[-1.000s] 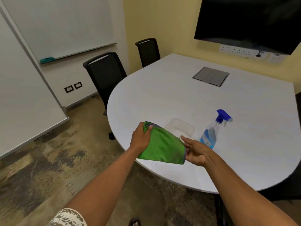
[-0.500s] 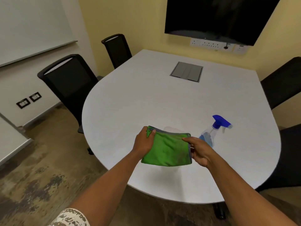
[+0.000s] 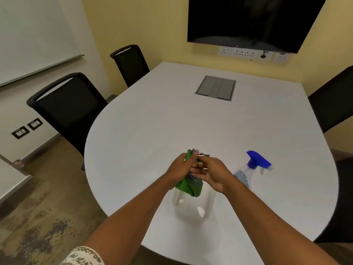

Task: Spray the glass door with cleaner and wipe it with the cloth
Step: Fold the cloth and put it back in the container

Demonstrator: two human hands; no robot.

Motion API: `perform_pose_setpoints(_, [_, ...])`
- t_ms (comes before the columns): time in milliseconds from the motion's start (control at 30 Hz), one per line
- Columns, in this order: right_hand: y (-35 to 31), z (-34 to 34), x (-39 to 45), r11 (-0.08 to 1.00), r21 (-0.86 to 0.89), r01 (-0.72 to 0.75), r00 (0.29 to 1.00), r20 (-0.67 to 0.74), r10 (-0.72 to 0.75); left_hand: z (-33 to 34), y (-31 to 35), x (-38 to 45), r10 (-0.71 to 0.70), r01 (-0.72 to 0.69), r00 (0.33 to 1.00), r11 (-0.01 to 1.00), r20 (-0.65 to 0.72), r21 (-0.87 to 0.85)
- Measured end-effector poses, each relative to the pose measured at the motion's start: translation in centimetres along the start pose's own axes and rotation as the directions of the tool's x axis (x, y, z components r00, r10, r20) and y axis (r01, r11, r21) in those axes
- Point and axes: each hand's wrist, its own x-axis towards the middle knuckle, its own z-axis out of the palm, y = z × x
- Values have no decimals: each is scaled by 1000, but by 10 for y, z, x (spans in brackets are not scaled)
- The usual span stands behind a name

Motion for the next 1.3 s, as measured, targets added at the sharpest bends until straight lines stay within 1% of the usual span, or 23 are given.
perform_pose_setpoints(67, [-2, -5, 6, 998, 44, -39, 998, 46, 37, -4, -2, 5, -10, 11, 998, 1000, 67, -23])
perform_pose_setpoints(133, [-5, -10, 10, 997, 38, -74, 992, 106, 69, -11, -7, 9, -25, 31, 995, 997, 100, -66])
perform_pose_setpoints(167, [-7, -14, 11, 996, -2, -84, 988, 133, 84, -15, -10, 11, -31, 41, 992, 996, 121, -77])
perform_pose_setpoints(233, [-8, -20, 13, 983, -172, -63, 990, 114, 83, -20, -13, 17, -39, 53, 984, 996, 174, -72])
perform_pose_setpoints(267, [-7, -23, 14, 959, -281, -21, 997, 69, 42, -21, -14, 21, -49, 62, 981, 996, 189, -61])
perform_pose_setpoints(300, [-7, -25, 16, 921, -387, 32, 999, -4, -36, -22, -12, 24, -62, 72, 980, 996, 191, -44])
perform_pose_setpoints(333, [-6, -28, 19, 866, -492, 88, 985, -84, -148, -24, -10, 27, -75, 81, 979, 997, 192, -20])
perform_pose_setpoints(367, [-6, -32, 21, 797, -588, 137, 955, -135, -264, -25, -8, 31, -88, 89, 977, 996, 195, 4])
perform_pose_setpoints(400, [-6, -35, 22, 725, -668, 167, 928, -142, -344, -26, -6, 34, -100, 98, 974, 995, 202, 21])
perform_pose_setpoints(433, [-6, -38, 22, 667, -723, 181, 922, -112, -371, -27, -4, 37, -111, 107, 970, 994, 216, 30])
perform_pose_setpoints(467, [-8, -40, 21, 637, -747, 190, 935, -60, -349, -28, -1, 39, -120, 114, 965, 993, 235, 39])
perform_pose_setpoints(567, [-11, -33, 18, 678, -709, 194, 976, 72, -203, -30, 6, 45, -122, 88, 937, 989, 328, 118])
perform_pose_setpoints(633, [-10, -26, 17, 668, -713, 213, 973, 93, -211, -30, 9, 47, -112, 60, 914, 988, 389, 144])
perform_pose_setpoints(733, [-7, -23, 16, 669, -713, 212, 956, 9, -293, -36, 6, 52, -149, 65, 881, 978, 449, 198])
perform_pose_setpoints(800, [-3, -24, 14, 714, -667, 214, 949, -31, -314, -43, 1, 53, -186, 59, 835, 966, 518, 253])
perform_pose_setpoints(867, [1, -27, 14, 776, -595, 209, 940, -97, -328, -49, -6, 53, -210, 17, 775, 950, 596, 313])
perform_pose_setpoints(900, [2, -28, 14, 808, -553, 202, 933, -142, -330, -52, -12, 54, -214, -8, 761, 941, 612, 338])
perform_pose_setpoints(933, [3, -30, 14, 840, -508, 189, 927, -191, -324, -55, -17, 54, -204, -22, 770, 938, 604, 345])
perform_pose_setpoints(1000, [5, -38, 13, 900, -409, 149, 915, -287, -282, -63, -27, 57, -167, 1, 832, 954, 530, 299])
perform_pose_setpoints(1067, [8, -47, 12, 943, -320, 86, 903, -374, -209, -70, -34, 62, -157, 87, 869, 982, 470, 168])
perform_pose_setpoints(1133, [16, -52, 11, 965, -261, 5, 902, -416, -118, -73, -37, 65, -174, 164, 890, 985, 420, 60])
perform_pose_setpoints(1200, [26, -53, 10, 960, -265, -88, 905, -424, -34, -72, -40, 67, -190, 173, 909, 982, 370, 79])
perform_pose_setpoints(1300, [40, -58, 12, 879, -413, -239, 888, -459, 25, -67, -46, 65, -198, 130, 924, 967, 328, 218])
